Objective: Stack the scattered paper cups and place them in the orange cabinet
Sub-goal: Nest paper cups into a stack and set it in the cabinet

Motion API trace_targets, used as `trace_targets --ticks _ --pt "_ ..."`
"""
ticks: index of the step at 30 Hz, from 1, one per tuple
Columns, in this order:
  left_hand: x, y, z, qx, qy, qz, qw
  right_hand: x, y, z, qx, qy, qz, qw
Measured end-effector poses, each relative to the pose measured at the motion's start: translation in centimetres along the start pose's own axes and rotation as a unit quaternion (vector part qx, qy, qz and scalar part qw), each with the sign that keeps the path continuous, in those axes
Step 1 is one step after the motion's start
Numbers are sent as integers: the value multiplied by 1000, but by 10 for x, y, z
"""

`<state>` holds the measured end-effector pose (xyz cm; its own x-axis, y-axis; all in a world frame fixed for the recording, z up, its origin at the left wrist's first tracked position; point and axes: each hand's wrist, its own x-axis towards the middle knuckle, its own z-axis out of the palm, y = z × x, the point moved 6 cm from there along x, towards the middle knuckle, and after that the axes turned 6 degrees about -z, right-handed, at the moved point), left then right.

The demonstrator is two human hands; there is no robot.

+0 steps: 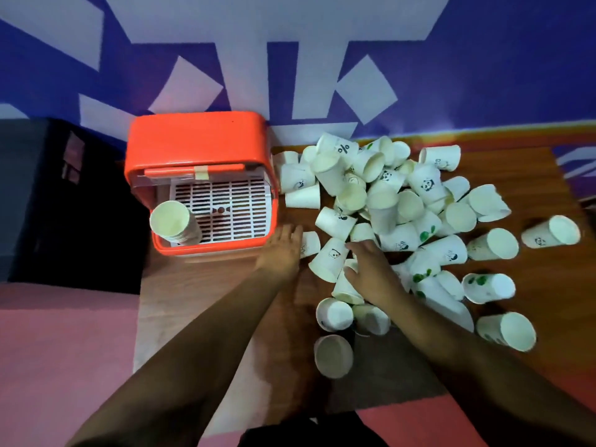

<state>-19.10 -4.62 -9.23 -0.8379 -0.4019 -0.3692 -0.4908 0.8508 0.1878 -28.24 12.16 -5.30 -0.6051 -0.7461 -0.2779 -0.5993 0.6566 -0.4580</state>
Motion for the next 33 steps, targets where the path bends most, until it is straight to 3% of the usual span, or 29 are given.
trace_targets --ticks 3,5,8,10,12,15,21,24,28,33 --pt "6 8 11 132 -15 15 991 7 9 3 3 -19 -23 1000" --pt "1 8 11 124 1 25 992 12 11 3 -4 -23 -43 999" --pt "-20 1 0 -50 74 20 996 20 11 2 -18 -25 -90 996" --pt "-39 -12 -10 -187 106 -13 977 25 7 4 -41 -44 -140 988" --pt "-60 -30 -12 -318 88 -66 942 28 -1 11 -99 -98 -203 969" --pt "-87 -53 -14 -489 100 -146 854 33 -14 18 -205 -162 -274 926" --pt "-133 -63 -12 -600 153 -247 746 47 -27 27 -255 -209 -342 880" --pt "-154 -62 -21 -601 195 -291 719 49 -34 20 -201 -186 -334 902" --pt "-175 -71 -51 -586 265 -295 706 46 -46 -1 11 -163 -228 960" --pt "-190 -118 -101 -538 365 -283 706 46 -88 -18 199 -147 -152 957"
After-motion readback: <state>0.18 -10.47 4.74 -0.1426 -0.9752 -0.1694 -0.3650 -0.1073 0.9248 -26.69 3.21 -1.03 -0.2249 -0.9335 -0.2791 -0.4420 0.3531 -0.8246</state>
